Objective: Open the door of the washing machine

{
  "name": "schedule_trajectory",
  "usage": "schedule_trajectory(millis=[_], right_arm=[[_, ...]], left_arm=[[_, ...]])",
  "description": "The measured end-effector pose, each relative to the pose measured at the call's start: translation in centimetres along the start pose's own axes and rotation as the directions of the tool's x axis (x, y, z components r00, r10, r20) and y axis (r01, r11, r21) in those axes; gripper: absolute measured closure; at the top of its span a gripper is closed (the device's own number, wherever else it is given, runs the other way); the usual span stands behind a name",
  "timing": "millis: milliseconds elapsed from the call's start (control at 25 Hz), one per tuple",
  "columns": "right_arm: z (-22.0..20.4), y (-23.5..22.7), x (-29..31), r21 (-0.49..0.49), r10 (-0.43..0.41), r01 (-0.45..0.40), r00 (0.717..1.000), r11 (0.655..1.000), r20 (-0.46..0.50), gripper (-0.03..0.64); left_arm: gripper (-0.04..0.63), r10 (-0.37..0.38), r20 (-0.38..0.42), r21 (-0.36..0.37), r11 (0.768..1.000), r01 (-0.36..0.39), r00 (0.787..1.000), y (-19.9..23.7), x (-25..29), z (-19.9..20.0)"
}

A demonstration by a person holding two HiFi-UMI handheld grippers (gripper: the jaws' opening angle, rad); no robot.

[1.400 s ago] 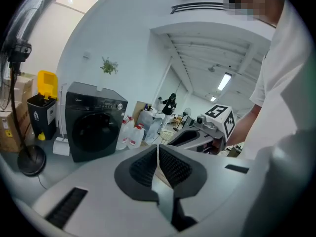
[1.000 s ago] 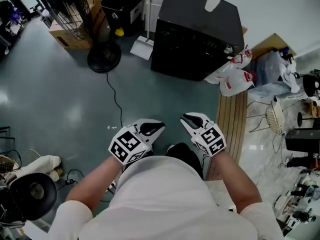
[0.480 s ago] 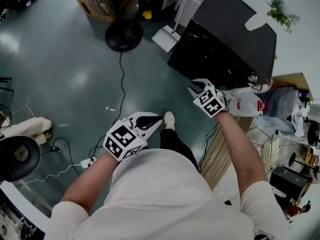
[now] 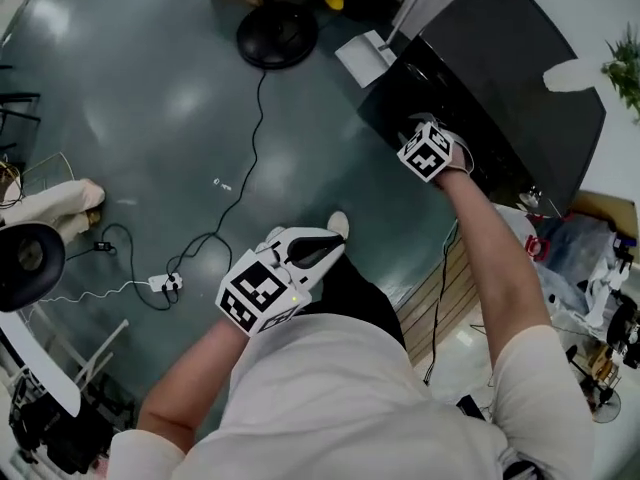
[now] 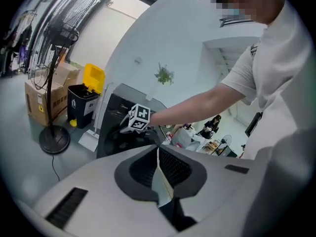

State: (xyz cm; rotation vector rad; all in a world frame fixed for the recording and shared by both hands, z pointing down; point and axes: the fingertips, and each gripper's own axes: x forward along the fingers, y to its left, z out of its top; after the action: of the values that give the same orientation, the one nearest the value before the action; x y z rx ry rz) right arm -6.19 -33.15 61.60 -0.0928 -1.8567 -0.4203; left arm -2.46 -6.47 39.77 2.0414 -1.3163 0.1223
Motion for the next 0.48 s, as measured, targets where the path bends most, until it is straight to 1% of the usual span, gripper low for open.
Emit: schedule_trajectory(millis=[120, 320, 480], right_arm=[[0.0, -1.7, 3.3, -0.046, -0.009, 0.006, 0.998, 0.999, -0.055, 0.483], [-0.3, -3.0, 7.8, -0.130, -0.026, 0.008, 0.990, 0.992, -0.140, 0.483], [-1.2, -4.2, 10.3, -0.152, -0.059, 0.026, 0.975, 0.988, -0.213, 0.484]], left_arm=[[0.572, 0.017, 0.002, -0.024, 1.000, -0.017, 1.000, 0.2, 1.3, 0.1], [0.572, 0.056, 0.005, -0.067, 0.996, -0.056, 0.998, 0.6, 2.6, -0.4], [0.572, 0.080, 0.001, -0.106, 0.991, -0.079, 0.997, 1.1, 2.8, -1.0]])
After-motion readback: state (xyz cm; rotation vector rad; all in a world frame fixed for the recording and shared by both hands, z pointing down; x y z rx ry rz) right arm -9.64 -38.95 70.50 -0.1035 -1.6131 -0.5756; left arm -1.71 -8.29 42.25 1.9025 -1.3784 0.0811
